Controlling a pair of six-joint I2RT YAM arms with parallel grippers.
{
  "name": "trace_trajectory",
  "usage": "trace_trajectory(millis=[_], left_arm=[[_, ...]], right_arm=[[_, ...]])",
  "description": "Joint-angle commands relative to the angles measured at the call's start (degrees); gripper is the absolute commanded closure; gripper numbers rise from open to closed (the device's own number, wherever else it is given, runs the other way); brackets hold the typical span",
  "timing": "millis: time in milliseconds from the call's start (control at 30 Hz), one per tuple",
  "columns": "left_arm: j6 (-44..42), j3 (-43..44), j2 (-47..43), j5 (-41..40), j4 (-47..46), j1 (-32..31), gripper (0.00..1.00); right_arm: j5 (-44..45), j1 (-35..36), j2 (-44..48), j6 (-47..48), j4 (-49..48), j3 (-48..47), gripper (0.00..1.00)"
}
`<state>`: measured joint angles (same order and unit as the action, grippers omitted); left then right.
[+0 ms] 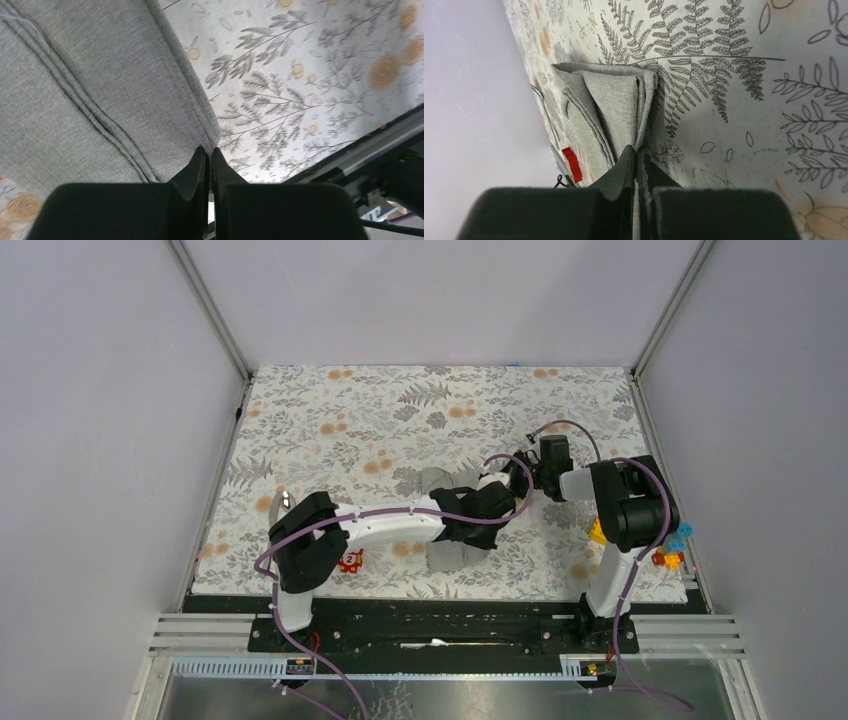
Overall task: Fold the napkin into a case and place the utensils inside
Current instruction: Pick up the 2/3-rectangle-folded napkin from the center of the board, then fold the 2/3-rectangle-folded napkin at the center of the board.
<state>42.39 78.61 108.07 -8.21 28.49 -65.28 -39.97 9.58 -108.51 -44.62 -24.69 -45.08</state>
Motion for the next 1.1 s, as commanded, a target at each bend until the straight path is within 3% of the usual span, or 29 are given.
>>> trace_trajectory(millis=[0,233,433,667,1067], left_arm=[[1.64,0.93,0.64,4.04,-7.56,-0.05,1.0],[2.48,2.54,3.0,7.52,-13.72,0.35,1.0],[4.09,-2.73,1.62,10.04,-21.27,1.95,1.0],[6.65,-15.25,-3.18,15.1,-33.61,4.8,1.0],[10.96,-31.12,-8.85,20.28,-48.0,7.39,1.0]], right_arm=[[3.63,-1.03,4.63,4.8,5.52,-3.14,1.0],[14.86,-1.53,11.89,15.31,22.22,-8.02,1.0],[24.03,1.18,15.53,21.06,34.98,-13.48,1.0],[36.24,8.67,13.92,21.61,43.52,-19.51,1.0],[46.01,18.4,6.35,18.13,52.65,-32.32,1.0]])
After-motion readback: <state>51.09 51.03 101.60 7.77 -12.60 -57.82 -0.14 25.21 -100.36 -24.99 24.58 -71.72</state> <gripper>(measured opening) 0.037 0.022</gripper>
